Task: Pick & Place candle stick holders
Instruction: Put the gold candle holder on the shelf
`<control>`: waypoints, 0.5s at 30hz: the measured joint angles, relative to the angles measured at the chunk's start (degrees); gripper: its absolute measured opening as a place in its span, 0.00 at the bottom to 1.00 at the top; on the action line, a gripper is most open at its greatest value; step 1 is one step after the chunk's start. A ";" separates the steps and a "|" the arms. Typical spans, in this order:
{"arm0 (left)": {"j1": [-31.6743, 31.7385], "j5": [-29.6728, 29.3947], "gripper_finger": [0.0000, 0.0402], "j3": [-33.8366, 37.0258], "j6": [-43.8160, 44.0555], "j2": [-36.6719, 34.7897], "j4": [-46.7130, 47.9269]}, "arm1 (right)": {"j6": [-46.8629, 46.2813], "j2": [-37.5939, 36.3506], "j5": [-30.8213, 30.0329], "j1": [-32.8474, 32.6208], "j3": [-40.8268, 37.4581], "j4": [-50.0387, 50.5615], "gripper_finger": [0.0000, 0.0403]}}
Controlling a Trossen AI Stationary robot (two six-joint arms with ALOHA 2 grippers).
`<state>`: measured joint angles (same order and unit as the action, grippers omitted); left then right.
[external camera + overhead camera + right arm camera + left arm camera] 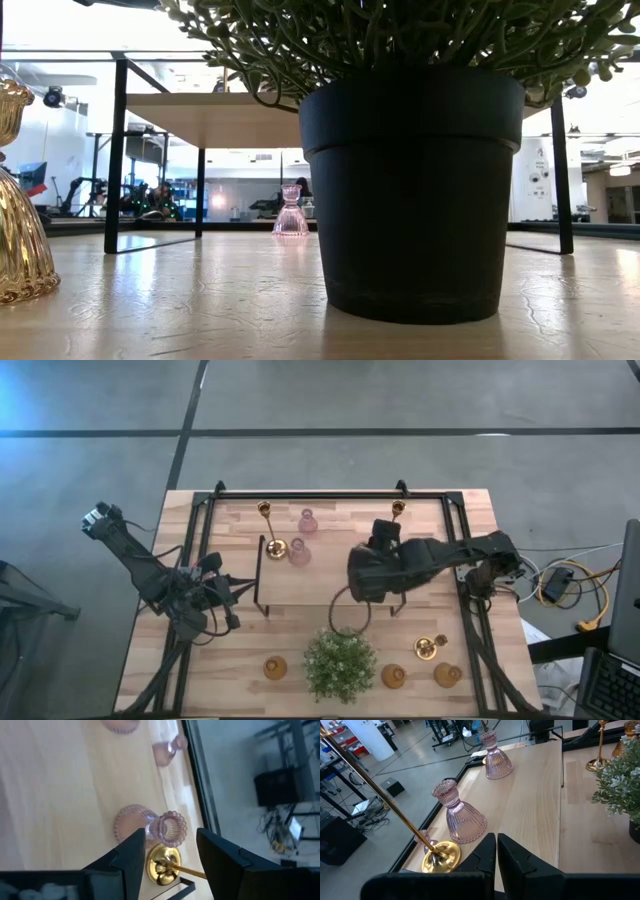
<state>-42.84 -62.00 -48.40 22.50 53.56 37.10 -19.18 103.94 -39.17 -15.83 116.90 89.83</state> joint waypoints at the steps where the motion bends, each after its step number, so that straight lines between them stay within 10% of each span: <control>1: 0.00 0.01 0.05 0.00 0.00 0.00 0.00 | 0.04 -0.49 -0.09 -0.92 0.04 -0.25 0.41; 15: 0.01 0.00 0.05 0.00 0.00 0.00 0.00 | -4.65 -4.24 2.20 -11.52 0.02 0.05 0.40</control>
<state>-42.83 -61.99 -48.40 22.50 53.56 37.11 -23.83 99.70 -36.97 -27.34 116.92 89.88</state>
